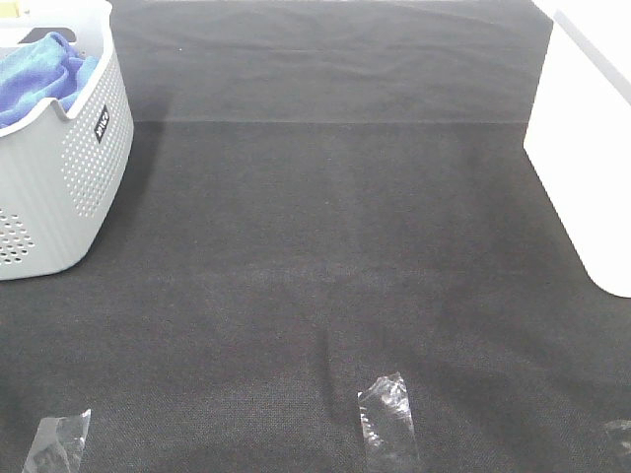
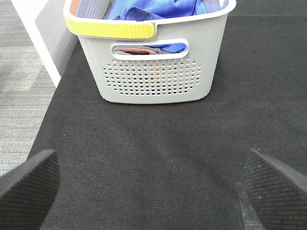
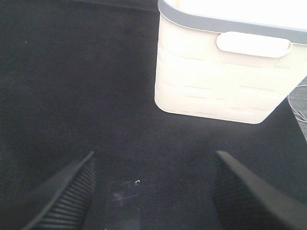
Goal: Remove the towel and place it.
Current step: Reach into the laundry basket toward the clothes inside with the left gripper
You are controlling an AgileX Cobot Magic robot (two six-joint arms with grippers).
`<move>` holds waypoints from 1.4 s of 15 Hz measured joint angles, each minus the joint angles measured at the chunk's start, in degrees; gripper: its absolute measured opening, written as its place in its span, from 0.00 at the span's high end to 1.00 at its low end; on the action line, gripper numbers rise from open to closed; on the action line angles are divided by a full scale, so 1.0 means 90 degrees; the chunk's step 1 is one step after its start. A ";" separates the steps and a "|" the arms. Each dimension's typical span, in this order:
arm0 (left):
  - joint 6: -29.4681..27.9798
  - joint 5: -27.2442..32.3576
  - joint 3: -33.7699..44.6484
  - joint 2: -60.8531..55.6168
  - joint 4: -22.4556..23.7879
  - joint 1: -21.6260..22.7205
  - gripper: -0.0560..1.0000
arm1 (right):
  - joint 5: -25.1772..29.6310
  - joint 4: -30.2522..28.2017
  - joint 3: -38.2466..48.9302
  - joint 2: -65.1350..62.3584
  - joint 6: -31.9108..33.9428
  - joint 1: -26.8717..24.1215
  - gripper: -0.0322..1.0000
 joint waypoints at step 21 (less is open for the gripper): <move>0.3069 0.1089 -0.3450 0.4520 -0.0337 0.0000 0.01 | 0.0000 0.0000 0.0000 0.0000 0.0000 0.0000 0.30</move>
